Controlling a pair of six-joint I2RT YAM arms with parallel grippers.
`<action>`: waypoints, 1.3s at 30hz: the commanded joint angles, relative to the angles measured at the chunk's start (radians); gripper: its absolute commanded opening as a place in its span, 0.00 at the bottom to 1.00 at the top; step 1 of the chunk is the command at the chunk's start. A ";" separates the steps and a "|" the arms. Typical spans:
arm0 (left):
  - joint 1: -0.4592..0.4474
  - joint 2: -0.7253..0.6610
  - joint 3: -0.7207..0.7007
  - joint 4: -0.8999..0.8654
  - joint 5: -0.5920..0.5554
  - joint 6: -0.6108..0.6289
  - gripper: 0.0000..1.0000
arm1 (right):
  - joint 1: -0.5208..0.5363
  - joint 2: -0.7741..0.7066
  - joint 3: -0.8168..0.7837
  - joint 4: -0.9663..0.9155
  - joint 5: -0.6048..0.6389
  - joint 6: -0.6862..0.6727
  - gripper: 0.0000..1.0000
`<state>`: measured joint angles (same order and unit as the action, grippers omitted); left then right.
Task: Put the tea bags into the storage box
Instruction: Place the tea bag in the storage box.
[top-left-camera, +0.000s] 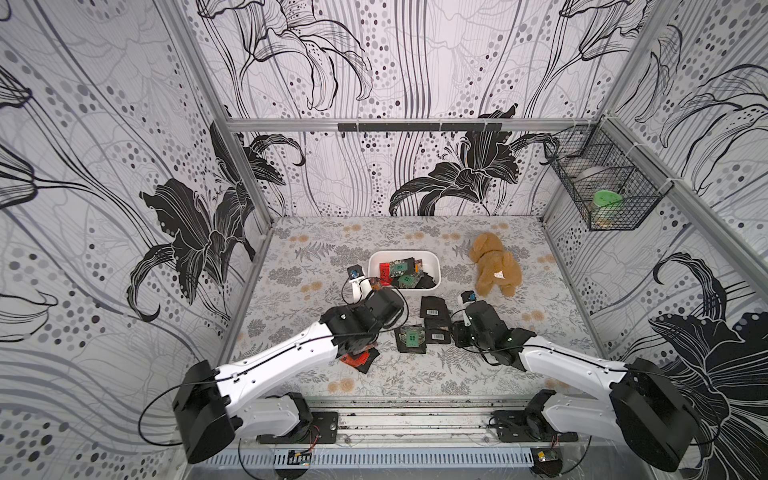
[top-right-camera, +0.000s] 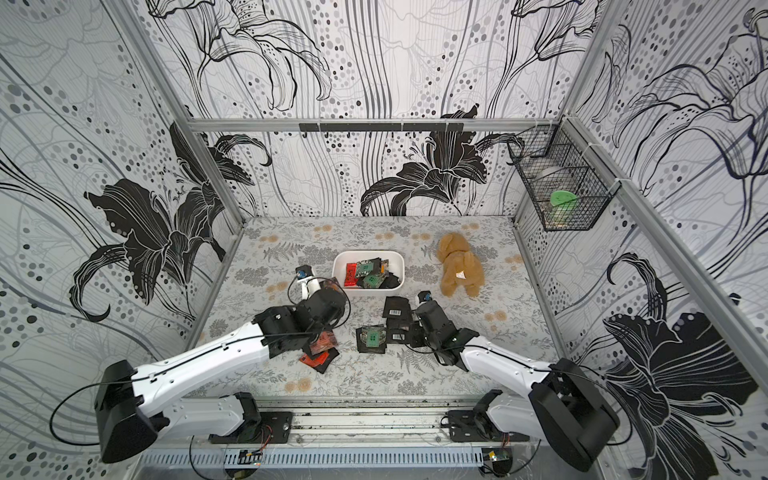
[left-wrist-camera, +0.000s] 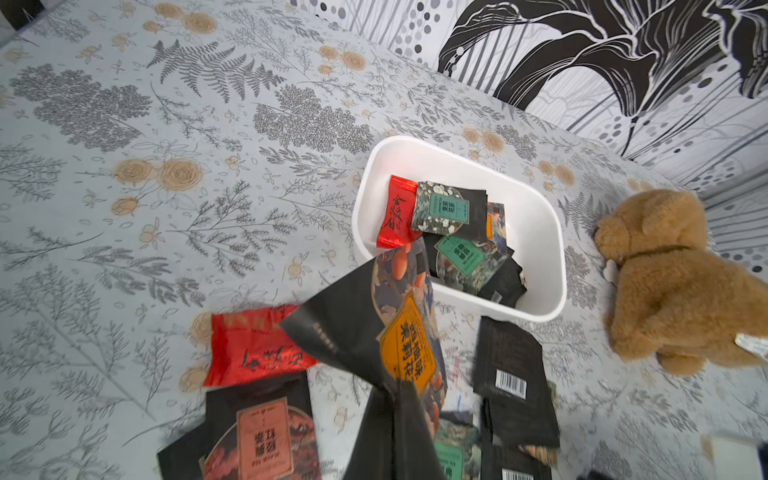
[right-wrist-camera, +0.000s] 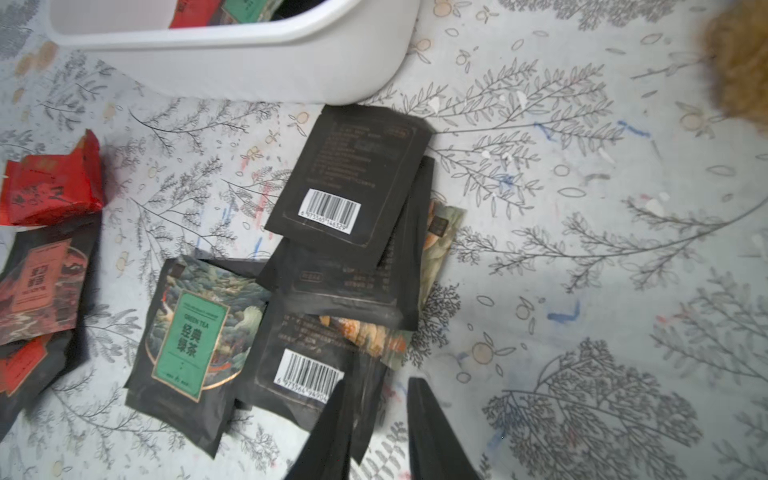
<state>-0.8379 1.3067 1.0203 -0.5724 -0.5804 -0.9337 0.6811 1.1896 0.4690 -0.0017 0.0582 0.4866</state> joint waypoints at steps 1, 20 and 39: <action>0.092 0.125 0.103 0.166 0.184 0.136 0.00 | -0.002 -0.065 -0.029 0.060 -0.023 -0.022 0.28; 0.221 0.667 0.550 0.120 0.319 0.176 0.03 | -0.002 -0.146 -0.063 0.070 -0.021 -0.060 0.41; 0.269 0.259 0.149 0.180 0.108 0.083 0.72 | -0.001 -0.228 -0.119 0.160 -0.116 -0.079 0.44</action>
<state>-0.5686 1.6321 1.2480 -0.4747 -0.4934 -0.8219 0.6811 0.9783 0.3668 0.1207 -0.0380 0.4248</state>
